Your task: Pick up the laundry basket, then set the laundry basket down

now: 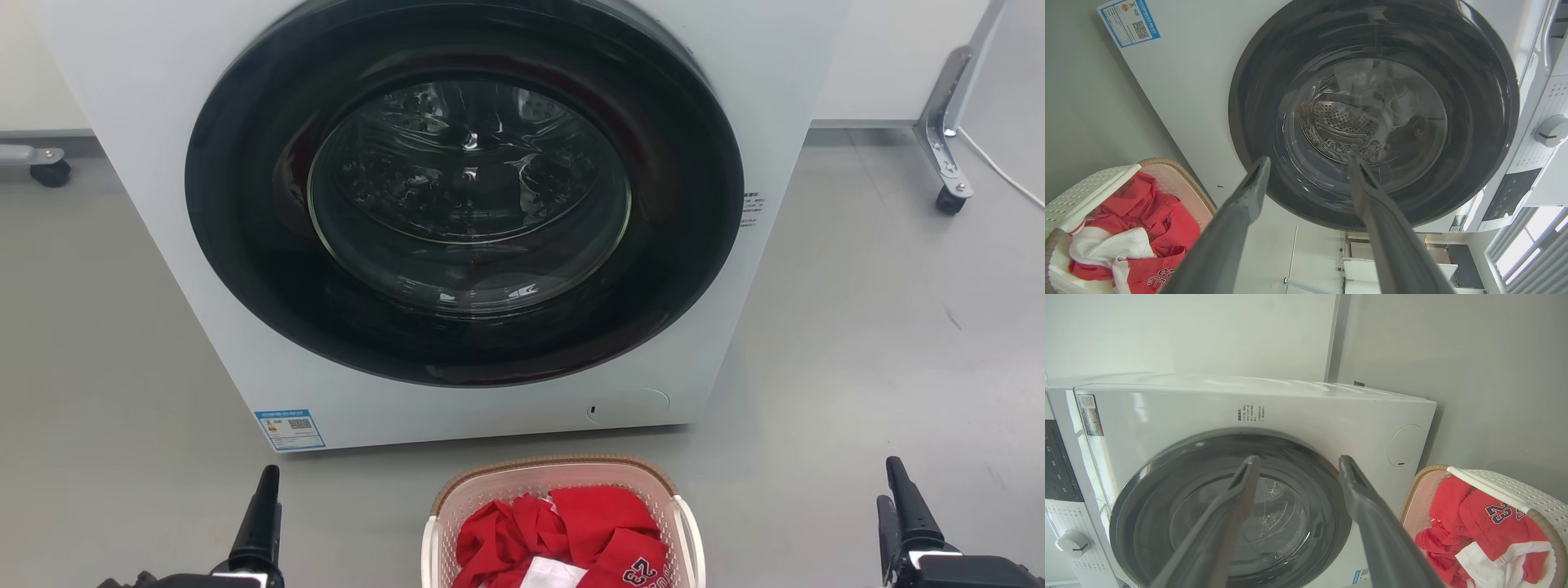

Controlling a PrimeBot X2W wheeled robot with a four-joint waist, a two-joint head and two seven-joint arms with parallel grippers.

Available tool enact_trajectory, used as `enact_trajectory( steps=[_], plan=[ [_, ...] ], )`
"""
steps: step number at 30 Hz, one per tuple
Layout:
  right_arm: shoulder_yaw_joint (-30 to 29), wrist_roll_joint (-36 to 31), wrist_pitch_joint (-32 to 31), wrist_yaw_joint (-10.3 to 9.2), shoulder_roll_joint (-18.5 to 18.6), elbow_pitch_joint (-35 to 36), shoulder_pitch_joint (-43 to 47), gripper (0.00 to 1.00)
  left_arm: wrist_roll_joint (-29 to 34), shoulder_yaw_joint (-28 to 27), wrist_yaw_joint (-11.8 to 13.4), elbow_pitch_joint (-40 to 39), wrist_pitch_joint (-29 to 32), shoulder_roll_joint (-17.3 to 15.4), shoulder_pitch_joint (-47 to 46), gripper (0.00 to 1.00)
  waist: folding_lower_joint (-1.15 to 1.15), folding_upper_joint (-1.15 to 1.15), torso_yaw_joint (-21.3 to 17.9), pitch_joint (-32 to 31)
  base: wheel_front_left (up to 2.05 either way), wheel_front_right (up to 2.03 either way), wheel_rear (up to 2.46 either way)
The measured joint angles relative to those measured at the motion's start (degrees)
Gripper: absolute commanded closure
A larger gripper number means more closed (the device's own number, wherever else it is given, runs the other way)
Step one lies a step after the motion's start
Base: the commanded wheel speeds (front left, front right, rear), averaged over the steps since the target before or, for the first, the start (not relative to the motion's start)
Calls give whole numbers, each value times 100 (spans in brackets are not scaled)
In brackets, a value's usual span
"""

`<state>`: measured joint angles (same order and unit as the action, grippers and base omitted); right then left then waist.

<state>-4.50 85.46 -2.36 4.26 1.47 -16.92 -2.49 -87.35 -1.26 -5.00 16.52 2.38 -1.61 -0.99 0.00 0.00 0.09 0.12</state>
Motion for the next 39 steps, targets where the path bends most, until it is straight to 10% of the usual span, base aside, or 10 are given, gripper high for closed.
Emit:
enact_trajectory(
  steps=[39],
  plan=[
    [869,-4403,801,-568,174,792,96,0,4882,929,612,-649,-789,-367,-5,0,0,0,27,85,0,0,0]
  ],
)
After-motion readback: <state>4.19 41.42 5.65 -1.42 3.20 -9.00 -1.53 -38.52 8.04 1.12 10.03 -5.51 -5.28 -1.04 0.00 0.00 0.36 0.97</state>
